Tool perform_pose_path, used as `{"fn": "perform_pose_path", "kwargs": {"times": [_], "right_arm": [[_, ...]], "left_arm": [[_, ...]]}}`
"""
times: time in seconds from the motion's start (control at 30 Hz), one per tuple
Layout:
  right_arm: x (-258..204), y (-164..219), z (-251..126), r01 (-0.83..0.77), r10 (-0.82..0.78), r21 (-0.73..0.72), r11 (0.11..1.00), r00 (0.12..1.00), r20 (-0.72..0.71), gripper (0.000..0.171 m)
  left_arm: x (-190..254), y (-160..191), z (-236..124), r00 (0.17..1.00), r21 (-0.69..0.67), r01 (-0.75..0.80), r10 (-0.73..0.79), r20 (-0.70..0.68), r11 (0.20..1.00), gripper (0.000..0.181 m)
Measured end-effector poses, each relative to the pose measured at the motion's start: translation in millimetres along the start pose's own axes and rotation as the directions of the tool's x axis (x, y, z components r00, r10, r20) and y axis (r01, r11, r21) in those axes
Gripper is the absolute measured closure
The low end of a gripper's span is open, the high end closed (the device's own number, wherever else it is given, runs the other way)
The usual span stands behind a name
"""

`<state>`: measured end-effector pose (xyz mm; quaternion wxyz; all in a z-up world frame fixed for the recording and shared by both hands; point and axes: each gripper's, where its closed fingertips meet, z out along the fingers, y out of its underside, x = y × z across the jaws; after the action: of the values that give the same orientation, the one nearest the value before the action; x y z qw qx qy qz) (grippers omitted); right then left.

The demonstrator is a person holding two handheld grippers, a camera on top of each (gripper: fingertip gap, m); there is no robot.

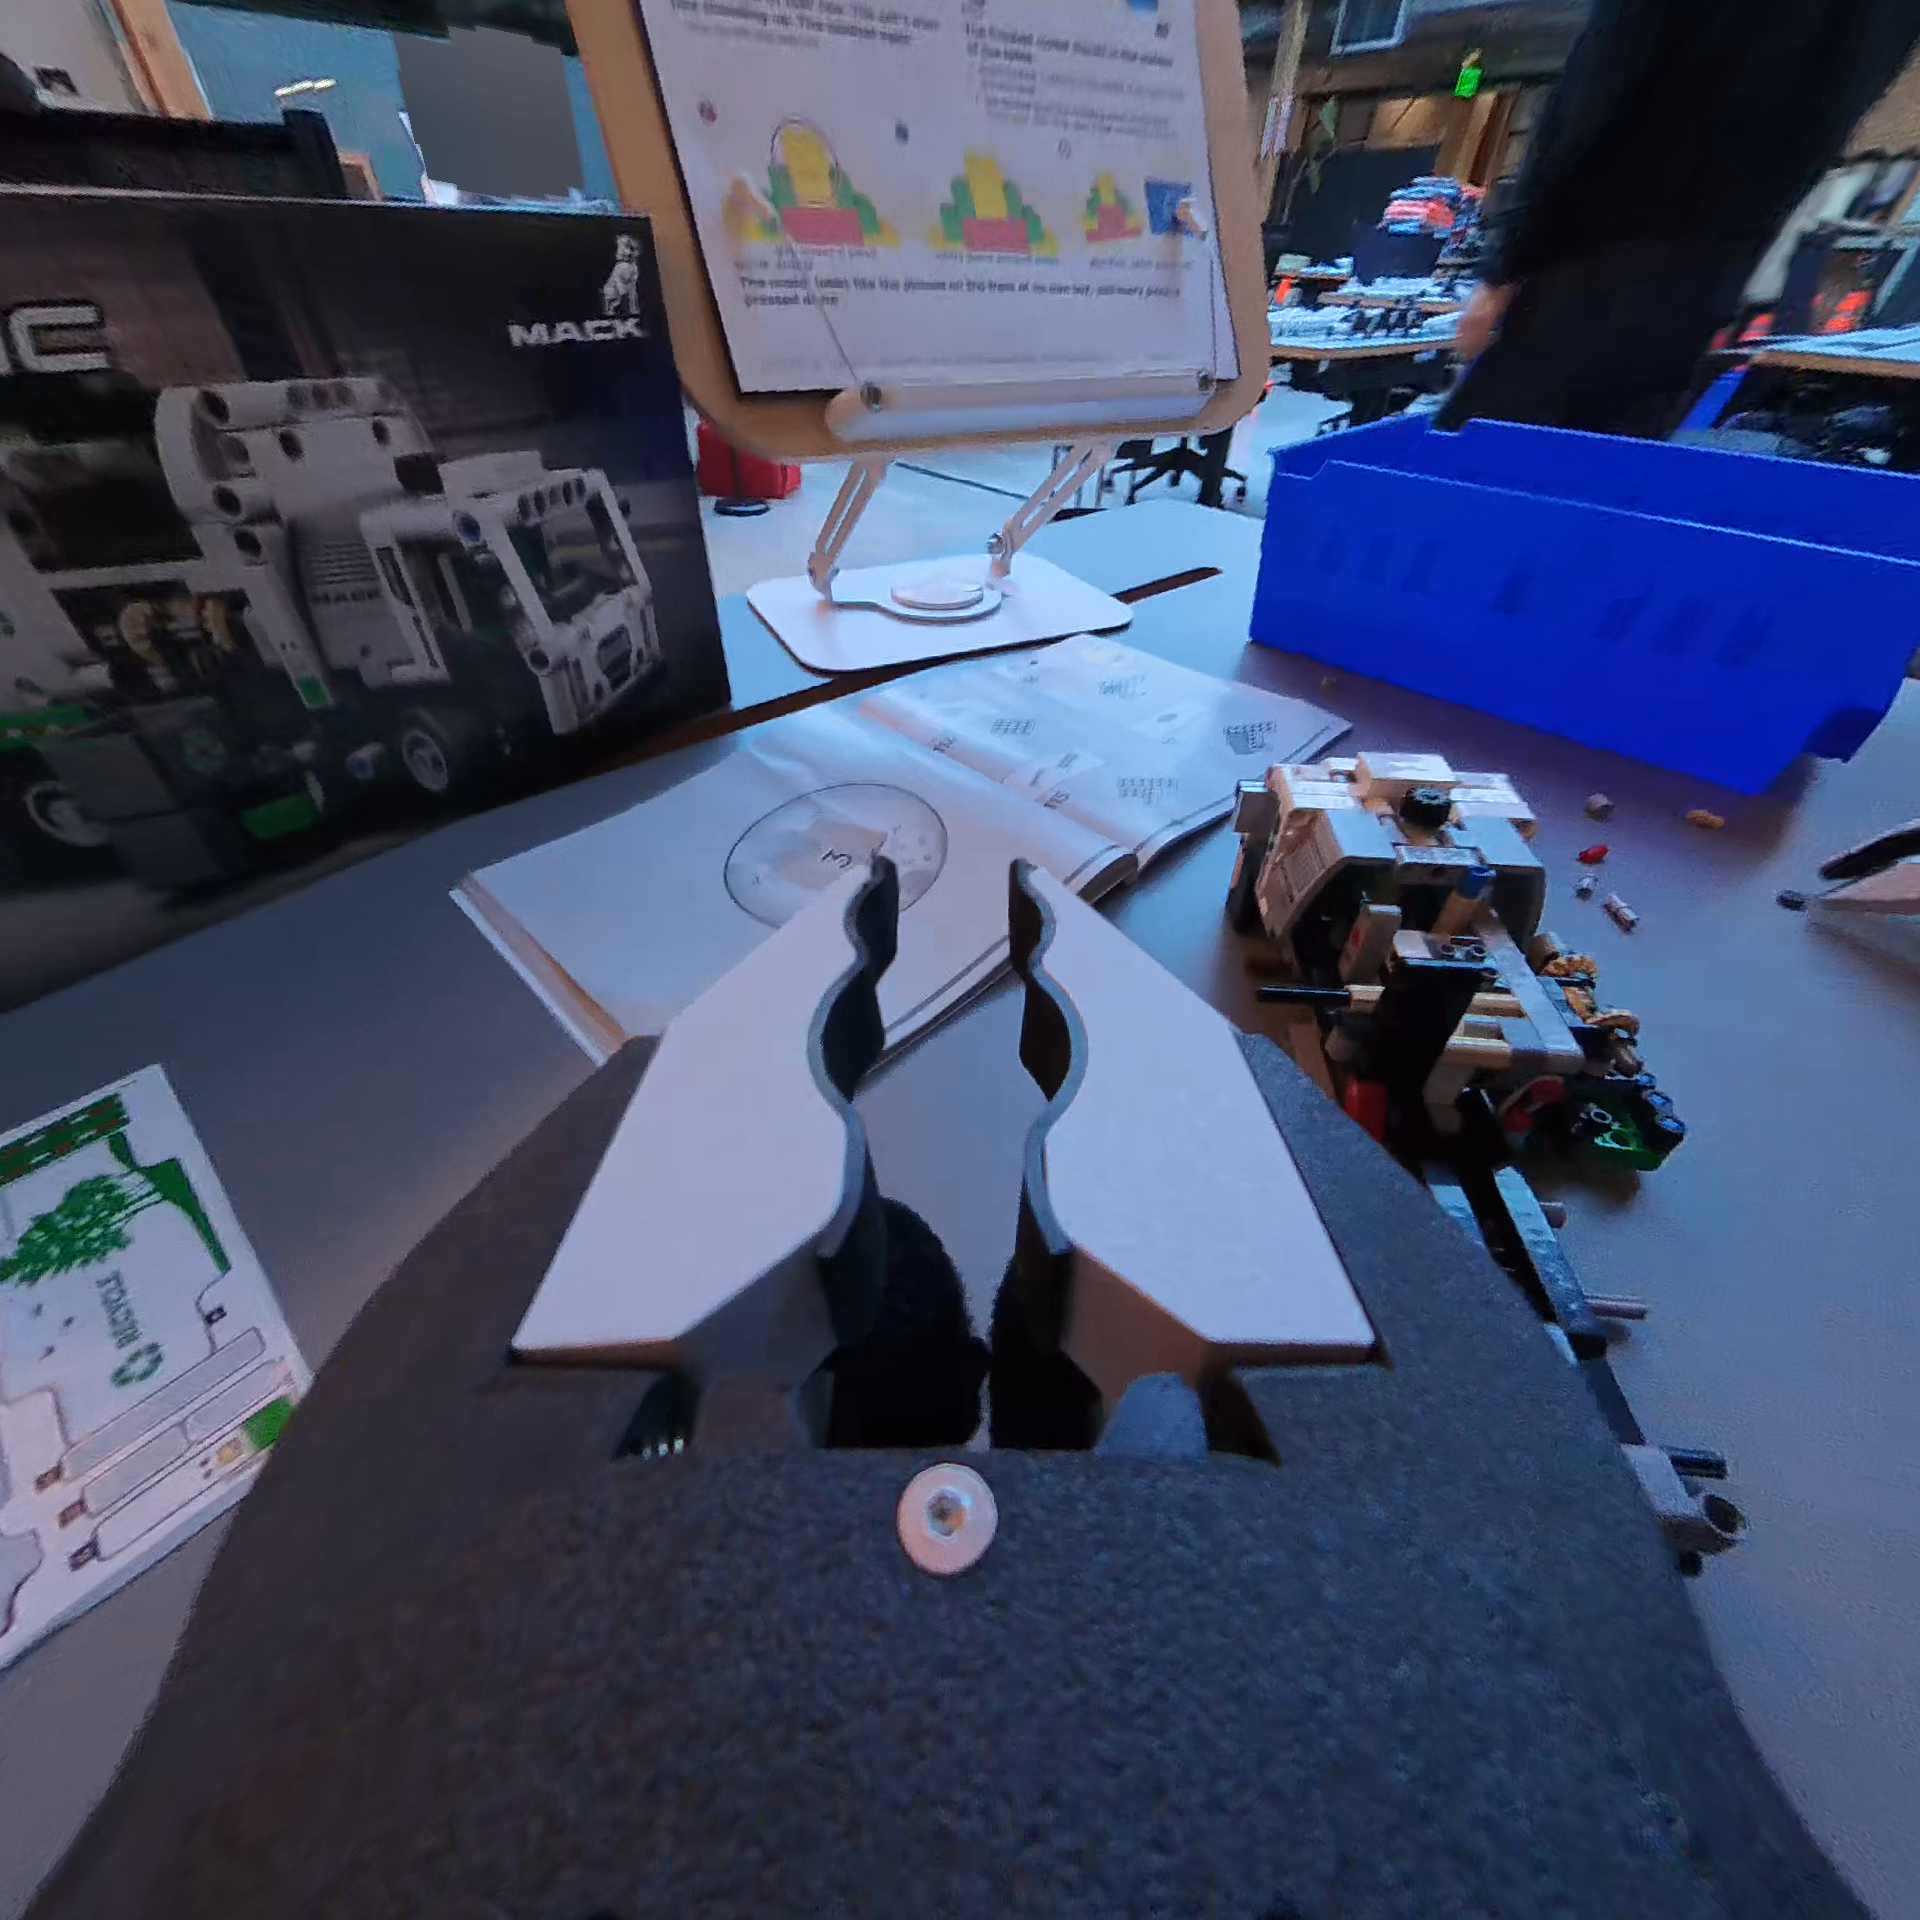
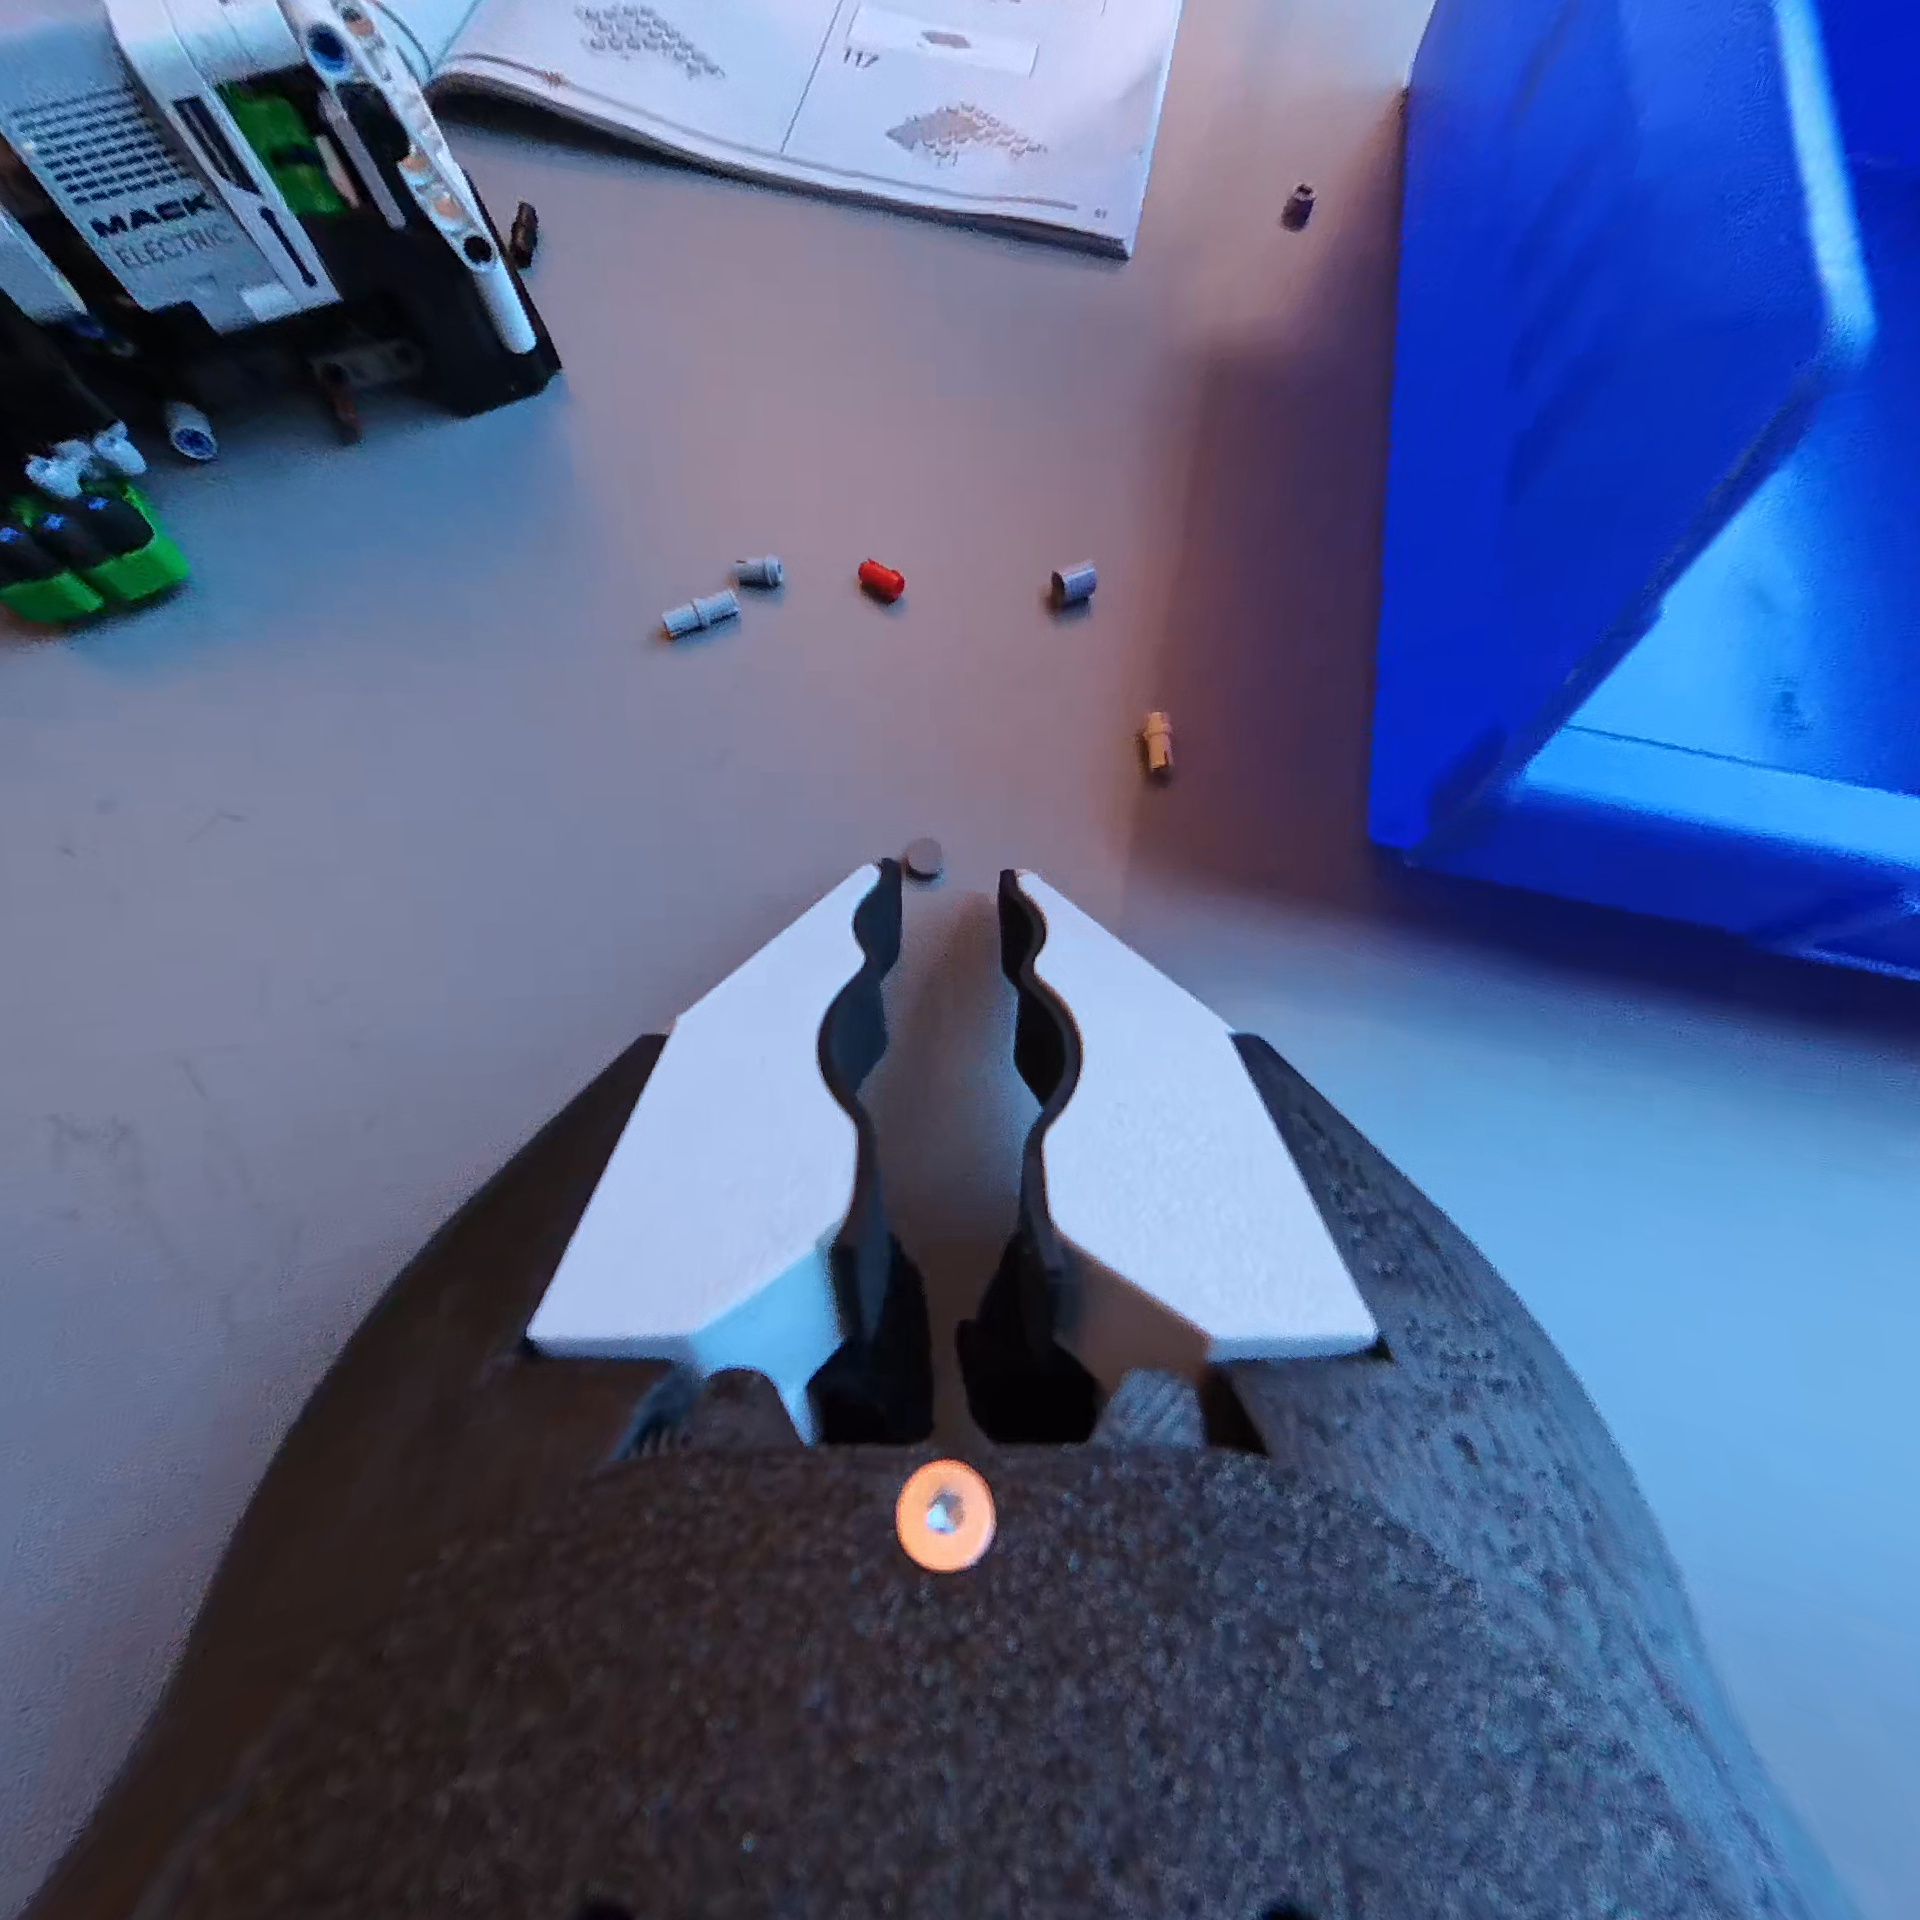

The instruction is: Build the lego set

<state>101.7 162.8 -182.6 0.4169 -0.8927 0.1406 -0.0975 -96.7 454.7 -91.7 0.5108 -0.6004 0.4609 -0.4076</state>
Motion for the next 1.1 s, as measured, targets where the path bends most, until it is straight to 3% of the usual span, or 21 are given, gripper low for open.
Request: {"fn": "perform_pose_path", "kwargs": {"times": [0.13,0.33,0.4,0.5,0.63,0.83,1.03,1.1], "right_arm": [[-6.5,0.6,5.8,-0.023,0.025,-0.033,0.999,0.997,0.07,0.153],[-3.4,-7.2,16.9,0.047,-0.046,-0.041,0.998,0.999,0.021,0.164],[0.8,-26.7,28.3,0.069,-0.069,-0.003,0.998,0.997,-0.026,0.165],[13.6,-90.2,55.1,0.09,-0.072,0.129,0.988,0.988,-0.137,0.165],[55.8,-125.8,115.8,0.055,-0.044,0.038,0.998,0.964,-0.262,0.165],[65.8,-118.0,155.0,-0.023,-0.003,-0.104,0.994,0.969,-0.246,0.164],[75.0,-120.1,160.0,-0.09,0.066,-0.096,0.991,0.972,-0.226,0.164],[69.7,-124.0,153.9,-0.073,0.054,-0.08,0.994,0.976,-0.212,0.155]], "left_arm": [[10.3,8.0,5.2,0.998,-0.038,-0.03,0.029,-0.051,0.999,0.163],[19.3,15.4,10.1,0.994,-0.066,-0.097,0.092,-0.067,0.993,0.163],[20.0,14.7,10.9,0.993,-0.061,-0.102,0.098,-0.07,0.993,0.164],[19.8,15.6,12.5,0.993,-0.068,-0.09,0.084,-0.081,0.994,0.164],[22.3,14.9,11.1,0.992,-0.064,-0.083,0.076,-0.105,0.995,0.164],[27.6,16.5,8.1,0.986,-0.082,-0.131,0.121,-0.115,0.988,0.164],[30.9,12.4,4.3,0.978,-0.082,-0.193,0.185,-0.099,0.978,0.164],[30.8,10.8,3.6,0.978,-0.077,-0.191,0.183,-0.098,0.979,0.164]]}}
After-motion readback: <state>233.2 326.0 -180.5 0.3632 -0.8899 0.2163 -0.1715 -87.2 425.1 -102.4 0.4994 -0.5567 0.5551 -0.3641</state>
